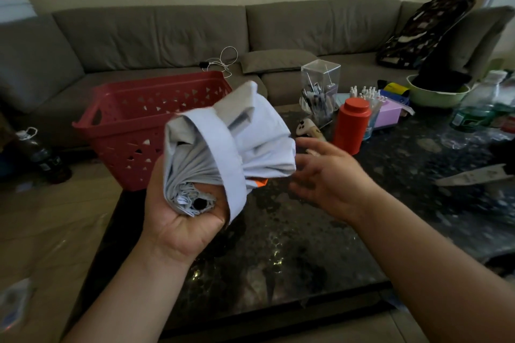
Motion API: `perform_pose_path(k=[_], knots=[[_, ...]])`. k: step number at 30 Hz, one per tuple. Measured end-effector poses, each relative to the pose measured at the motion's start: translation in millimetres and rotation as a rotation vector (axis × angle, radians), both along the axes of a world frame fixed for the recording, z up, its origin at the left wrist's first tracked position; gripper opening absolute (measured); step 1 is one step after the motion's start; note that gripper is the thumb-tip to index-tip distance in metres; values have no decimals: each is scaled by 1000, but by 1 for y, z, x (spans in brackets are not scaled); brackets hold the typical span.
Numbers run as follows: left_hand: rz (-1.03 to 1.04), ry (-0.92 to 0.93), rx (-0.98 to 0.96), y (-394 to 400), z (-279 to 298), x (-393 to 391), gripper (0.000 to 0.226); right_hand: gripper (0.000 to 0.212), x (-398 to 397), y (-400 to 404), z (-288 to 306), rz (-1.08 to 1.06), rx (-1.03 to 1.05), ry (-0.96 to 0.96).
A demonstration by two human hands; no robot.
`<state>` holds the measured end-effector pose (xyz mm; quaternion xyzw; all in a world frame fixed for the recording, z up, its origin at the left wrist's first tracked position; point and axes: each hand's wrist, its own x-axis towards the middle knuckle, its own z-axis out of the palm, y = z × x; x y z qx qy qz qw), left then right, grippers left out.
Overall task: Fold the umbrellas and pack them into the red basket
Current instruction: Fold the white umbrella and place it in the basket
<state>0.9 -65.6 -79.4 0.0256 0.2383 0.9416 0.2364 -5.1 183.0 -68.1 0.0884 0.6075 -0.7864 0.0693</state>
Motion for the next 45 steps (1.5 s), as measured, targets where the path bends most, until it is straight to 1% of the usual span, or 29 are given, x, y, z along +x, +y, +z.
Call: perform_pose_path(k=[2,3,5,8,10,11,12,13,14,15,16,18,20,21,23,24,25,26,27,28,29,31,33,36,39,42,45], knots=[[93,-15,-18,7,5,5,45,40,0,3,14,-250,8,43],[178,-20,-58,12,9,7,44,32,3,3,24,-304,37,107],[210,1,-148,17,10,8,52,21,12,2,40,-321,157,283],[232,55,-307,19,8,9,59,13,32,-13,61,-271,409,590],[275,117,-372,18,6,8,62,8,39,-22,66,-170,620,722],[288,158,-405,19,6,9,64,13,41,-26,65,-100,742,716],[302,195,-439,20,5,9,65,25,40,-27,62,-26,848,657],[315,228,-465,20,5,10,63,35,38,-28,58,56,899,551],[331,251,-480,21,5,11,60,39,35,-29,54,140,878,431],[339,265,-486,22,6,13,57,38,33,-29,50,219,787,327],[336,276,-488,23,7,14,56,34,31,-28,46,278,656,247],[316,275,-505,22,7,15,57,29,30,-25,42,328,365,135],[308,249,-552,19,7,13,61,40,30,-23,40,373,158,97],[288,231,-573,18,6,11,63,46,30,-21,40,410,105,96],[221,163,-599,16,6,8,63,51,30,-19,39,501,59,112],[187,105,-611,16,8,9,61,55,31,-18,40,544,94,133],[146,39,-611,16,9,9,58,61,31,-17,40,565,179,170],[104,-29,-592,18,10,11,55,72,31,-18,39,541,294,215],[73,-93,-565,20,11,12,52,84,32,-20,39,466,403,258],[62,-142,-540,21,12,13,50,89,33,-23,38,369,466,294],[70,-175,-519,23,12,14,49,87,35,-27,36,282,481,330],[109,-212,-495,26,11,14,48,74,37,-37,33,166,514,416],[130,-225,-482,30,11,15,47,60,35,-43,27,81,555,482],[177,-203,-486,37,10,17,40,46,33,-49,21,24,506,494],[199,-184,-485,42,7,19,40,46,33,-54,15,35,564,500],[230,-171,-482,43,2,18,43,48,30,-54,11,50,555,477],[272,-158,-499,41,-4,14,47,41,27,-49,8,-72,625,526]])
